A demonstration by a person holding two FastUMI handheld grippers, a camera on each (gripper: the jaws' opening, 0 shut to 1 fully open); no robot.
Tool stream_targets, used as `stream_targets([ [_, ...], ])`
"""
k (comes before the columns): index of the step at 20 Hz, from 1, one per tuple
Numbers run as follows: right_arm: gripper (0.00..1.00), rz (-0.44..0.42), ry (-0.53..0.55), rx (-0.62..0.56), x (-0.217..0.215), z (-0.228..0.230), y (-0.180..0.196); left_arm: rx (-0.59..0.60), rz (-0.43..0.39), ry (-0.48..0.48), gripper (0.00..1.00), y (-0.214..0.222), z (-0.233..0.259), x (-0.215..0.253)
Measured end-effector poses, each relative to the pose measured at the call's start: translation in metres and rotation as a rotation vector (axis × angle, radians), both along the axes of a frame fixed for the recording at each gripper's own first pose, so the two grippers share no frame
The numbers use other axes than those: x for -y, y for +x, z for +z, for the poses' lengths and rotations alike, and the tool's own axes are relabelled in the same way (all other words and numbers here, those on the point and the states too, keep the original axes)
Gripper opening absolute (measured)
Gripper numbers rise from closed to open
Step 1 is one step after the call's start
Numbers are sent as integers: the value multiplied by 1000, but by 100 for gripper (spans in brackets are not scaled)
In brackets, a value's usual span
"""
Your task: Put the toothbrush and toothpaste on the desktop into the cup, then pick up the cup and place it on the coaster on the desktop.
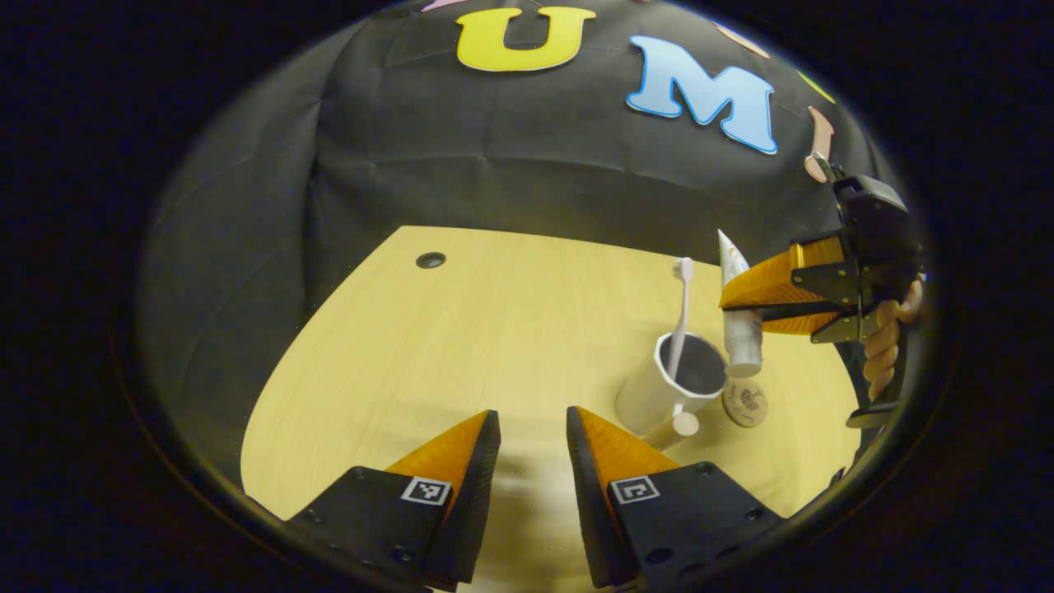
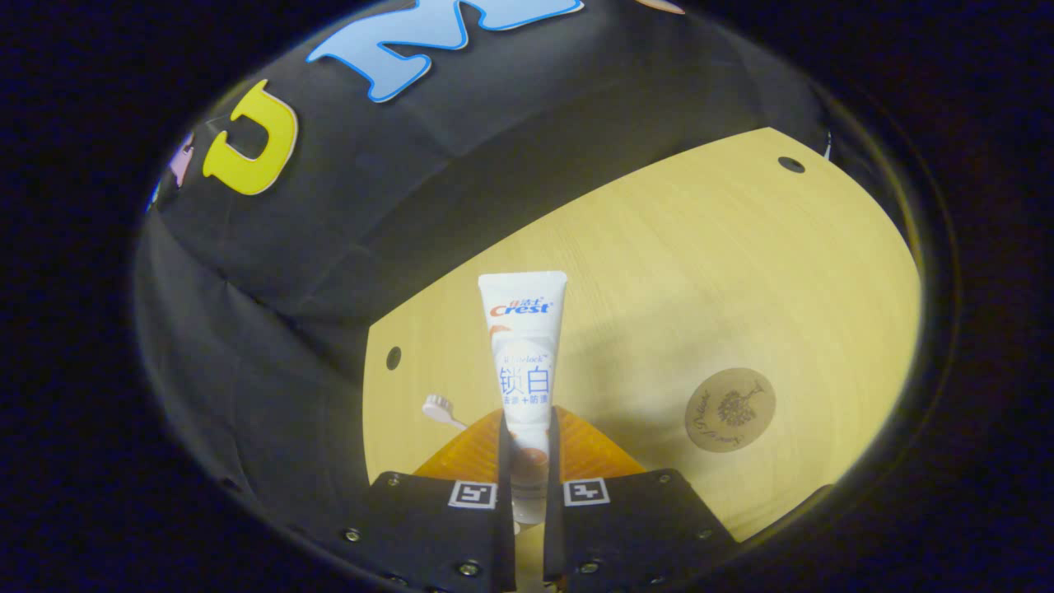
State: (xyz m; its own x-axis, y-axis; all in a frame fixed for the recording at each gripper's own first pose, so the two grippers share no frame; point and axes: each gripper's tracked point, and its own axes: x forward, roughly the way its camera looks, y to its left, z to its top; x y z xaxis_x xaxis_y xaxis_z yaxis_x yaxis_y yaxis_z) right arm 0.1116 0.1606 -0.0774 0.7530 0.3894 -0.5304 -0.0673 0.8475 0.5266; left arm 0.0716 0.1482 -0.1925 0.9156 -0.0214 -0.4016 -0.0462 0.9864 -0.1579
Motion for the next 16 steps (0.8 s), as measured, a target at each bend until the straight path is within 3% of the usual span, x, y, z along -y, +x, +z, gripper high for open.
stream_targets([
  [2,15,-1,-15,21,1,0,0,-14,24,-3,56,-4,-4,-14],
  [8,15,24,-105,189,4,3,4,-49,52,-13,59,-12,-13,-27],
  [16,15,82,-281,393,7,-2,9,-47,-62,8,57,-4,4,24],
])
